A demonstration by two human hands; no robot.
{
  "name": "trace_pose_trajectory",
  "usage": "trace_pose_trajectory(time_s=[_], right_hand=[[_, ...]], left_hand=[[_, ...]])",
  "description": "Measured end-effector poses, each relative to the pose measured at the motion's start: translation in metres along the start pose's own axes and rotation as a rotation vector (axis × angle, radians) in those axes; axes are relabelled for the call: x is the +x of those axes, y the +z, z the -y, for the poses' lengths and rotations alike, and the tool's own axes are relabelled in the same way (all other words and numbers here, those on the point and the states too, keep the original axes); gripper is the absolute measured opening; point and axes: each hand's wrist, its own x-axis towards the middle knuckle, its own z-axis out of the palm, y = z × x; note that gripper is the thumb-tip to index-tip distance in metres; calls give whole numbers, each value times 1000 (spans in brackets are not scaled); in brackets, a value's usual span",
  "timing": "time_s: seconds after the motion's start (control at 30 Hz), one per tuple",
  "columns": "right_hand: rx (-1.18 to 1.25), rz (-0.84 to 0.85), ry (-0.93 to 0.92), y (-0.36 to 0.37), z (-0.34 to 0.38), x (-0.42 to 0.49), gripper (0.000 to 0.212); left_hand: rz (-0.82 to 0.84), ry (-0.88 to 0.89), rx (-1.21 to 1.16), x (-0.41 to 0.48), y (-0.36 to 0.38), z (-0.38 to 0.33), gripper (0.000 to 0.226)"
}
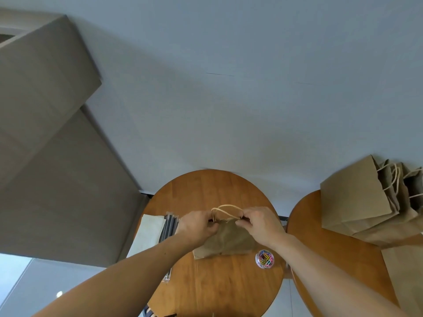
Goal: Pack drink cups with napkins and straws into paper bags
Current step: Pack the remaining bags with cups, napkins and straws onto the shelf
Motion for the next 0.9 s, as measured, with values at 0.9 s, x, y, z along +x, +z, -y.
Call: trace_pose_trajectory(time_s=[0.9], right_hand=[[-135,332,687,129,-112,-60,21]], left_hand=[[21,16,-147,24,12,14,18]])
